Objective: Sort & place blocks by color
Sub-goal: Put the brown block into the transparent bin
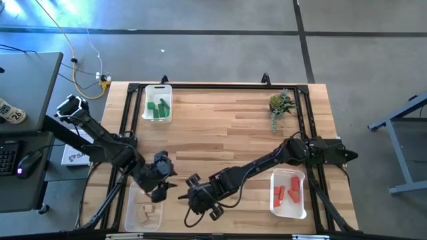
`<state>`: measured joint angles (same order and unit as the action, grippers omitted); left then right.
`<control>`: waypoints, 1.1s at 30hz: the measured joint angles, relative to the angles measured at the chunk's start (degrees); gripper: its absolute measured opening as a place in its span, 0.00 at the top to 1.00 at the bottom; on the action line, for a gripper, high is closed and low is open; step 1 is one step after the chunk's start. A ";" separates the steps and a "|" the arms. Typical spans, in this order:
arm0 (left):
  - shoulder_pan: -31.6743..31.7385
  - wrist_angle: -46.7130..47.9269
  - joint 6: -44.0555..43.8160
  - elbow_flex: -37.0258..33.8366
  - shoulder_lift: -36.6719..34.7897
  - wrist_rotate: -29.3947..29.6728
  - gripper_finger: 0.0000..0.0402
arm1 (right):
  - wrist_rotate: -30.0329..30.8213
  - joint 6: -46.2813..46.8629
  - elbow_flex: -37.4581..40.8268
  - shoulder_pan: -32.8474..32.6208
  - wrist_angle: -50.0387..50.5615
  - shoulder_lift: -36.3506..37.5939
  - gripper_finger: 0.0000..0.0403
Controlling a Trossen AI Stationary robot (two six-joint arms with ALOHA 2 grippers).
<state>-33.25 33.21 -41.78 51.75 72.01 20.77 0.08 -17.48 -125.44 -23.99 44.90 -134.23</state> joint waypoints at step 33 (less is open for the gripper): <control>-12.20 -1.66 2.55 -0.01 0.00 23.68 0.50 | 23.77 17.48 -6.06 1.94 -5.43 0.07 0.73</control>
<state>-45.45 31.55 -39.23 51.73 72.01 44.45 23.85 0.00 -131.50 -22.05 39.48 -134.17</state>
